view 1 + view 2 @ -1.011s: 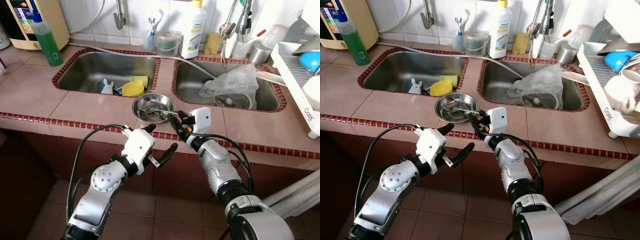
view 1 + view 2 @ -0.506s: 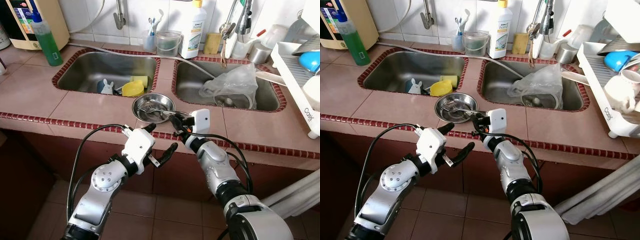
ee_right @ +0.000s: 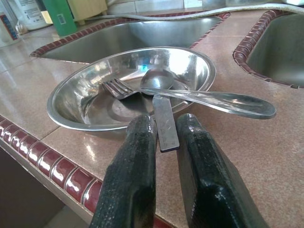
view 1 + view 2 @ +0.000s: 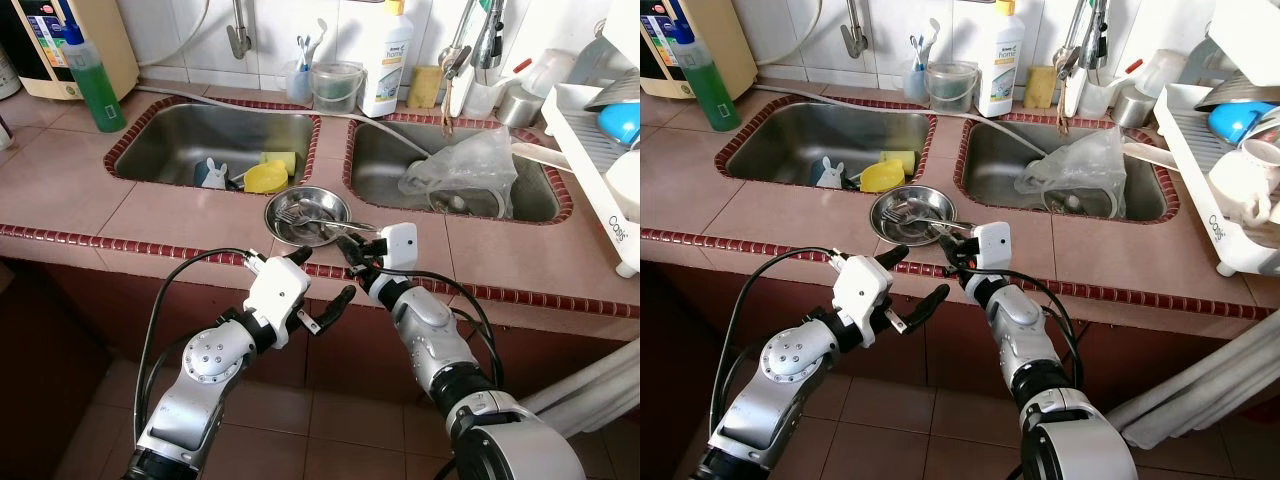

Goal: Kitchen organization

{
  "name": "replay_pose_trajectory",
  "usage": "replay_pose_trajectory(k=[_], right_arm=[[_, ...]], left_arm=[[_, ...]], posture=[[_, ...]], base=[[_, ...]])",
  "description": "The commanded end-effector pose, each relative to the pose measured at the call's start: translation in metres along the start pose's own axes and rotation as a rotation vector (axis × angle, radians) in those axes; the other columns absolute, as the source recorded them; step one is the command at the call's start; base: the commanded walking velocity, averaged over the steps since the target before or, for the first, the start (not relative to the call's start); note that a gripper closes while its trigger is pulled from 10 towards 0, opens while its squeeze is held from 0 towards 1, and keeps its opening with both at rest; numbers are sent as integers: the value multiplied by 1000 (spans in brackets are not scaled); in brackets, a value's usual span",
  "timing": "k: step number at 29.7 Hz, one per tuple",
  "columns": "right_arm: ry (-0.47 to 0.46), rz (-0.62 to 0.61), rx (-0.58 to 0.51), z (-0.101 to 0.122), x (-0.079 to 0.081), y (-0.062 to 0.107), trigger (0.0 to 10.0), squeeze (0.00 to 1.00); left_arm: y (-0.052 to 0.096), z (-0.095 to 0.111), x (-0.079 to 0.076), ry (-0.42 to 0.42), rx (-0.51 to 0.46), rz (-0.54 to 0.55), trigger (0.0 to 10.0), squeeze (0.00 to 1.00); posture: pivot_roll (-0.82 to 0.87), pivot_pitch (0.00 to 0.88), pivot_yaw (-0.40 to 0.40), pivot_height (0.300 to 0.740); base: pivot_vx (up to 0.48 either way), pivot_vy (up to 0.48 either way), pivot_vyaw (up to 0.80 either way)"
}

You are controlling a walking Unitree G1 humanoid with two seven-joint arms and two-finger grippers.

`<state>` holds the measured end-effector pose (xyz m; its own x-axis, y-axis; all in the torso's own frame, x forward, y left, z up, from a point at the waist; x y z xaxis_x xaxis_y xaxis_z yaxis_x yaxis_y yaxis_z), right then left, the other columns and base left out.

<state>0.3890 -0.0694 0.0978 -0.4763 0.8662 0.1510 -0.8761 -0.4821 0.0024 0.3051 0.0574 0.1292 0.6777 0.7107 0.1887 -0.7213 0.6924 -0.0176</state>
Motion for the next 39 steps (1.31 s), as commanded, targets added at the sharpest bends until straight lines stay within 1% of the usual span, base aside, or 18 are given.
replay_pose_trajectory(k=[1, 2, 3, 4, 19, 20, 21, 27, 34, 37, 39], right_arm=[[-4, -8, -8, 4, -2, -2, 4667, 0], [-7, -8, -10, 5, -2, -2, 275, 0], [-7, -8, -10, 5, -2, -2, 275, 0], [-8, -10, -12, 5, -3, -2, 0, 0], [-11, -13, -20, 7, -3, -3, 0, 0], [-11, -14, -21, 7, -3, -3, 784, 0], [-10, -20, -20, 8, -4, -3, 10000, 0], [-31, -31, -24, 11, -6, -5, 10000, 0], [-53, -6, -19, 11, -2, -6, 10000, 0], [-40, 7, -8, 10, -1, -7, 10000, 0], [6, 36, 22, 7, 2, -7, 10000, 0]], left_arm=[[-1, 8, 2, -12, -21, 5, 10000, 0], [-1, 8, 2, -12, -21, 5, 10000, 0], [-1, 8, 2, -12, -21, 5, 10000, 0], [-1, 8, 2, -12, -21, 5, 10000, 0], [-1, 8, 1, -10, -20, 4, 10000, 0], [-1, 8, 1, -10, -20, 5, 10000, 0], [-1, 8, 1, -10, -20, 5, 10000, 0], [-1, 8, 1, -11, -21, 7, 10000, 0], [-1, 8, 1, -10, -22, 8, 10000, 0], [-1, 9, 1, -10, -23, 9, 10000, 0], [-1, 9, 1, -10, -24, 9, 10000, 0]], posture=[[-25, 80, -13, 740], [-23, 79, -13, 740], [-23, 79, -13, 740], [-23, 79, -13, 740], [-24, 83, -13, 740], [-24, 83, -13, 740], [-24, 83, -13, 740], [-25, 82, -13, 740], [-24, 85, -15, 740], [-24, 85, -15, 740], [-24, 86, -16, 740]], base=[[0, 0, 0], [0, 0, 0], [0, 0, 0], [0, 0, 0], [0, 0, 0], [0, 0, 0], [0, 0, 0], [0, 0, 0], [0, 0, 0], [0, 0, 0], [0, 0, 0]])
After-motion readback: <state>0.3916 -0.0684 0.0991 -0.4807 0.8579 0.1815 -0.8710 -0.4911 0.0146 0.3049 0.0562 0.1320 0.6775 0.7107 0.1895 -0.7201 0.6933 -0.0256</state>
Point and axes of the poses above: a point about 5 cm out from each wrist's last joint towards the gripper, its own y axis pointing back from the gripper into the wrist, its own z axis along the axis of the wrist's last joint, x = y × z, the point moved 4 cm from there along -y, pointing out of the wrist towards the gripper, and after that the axes turned 1 degree about y, right-handed, at the moved point
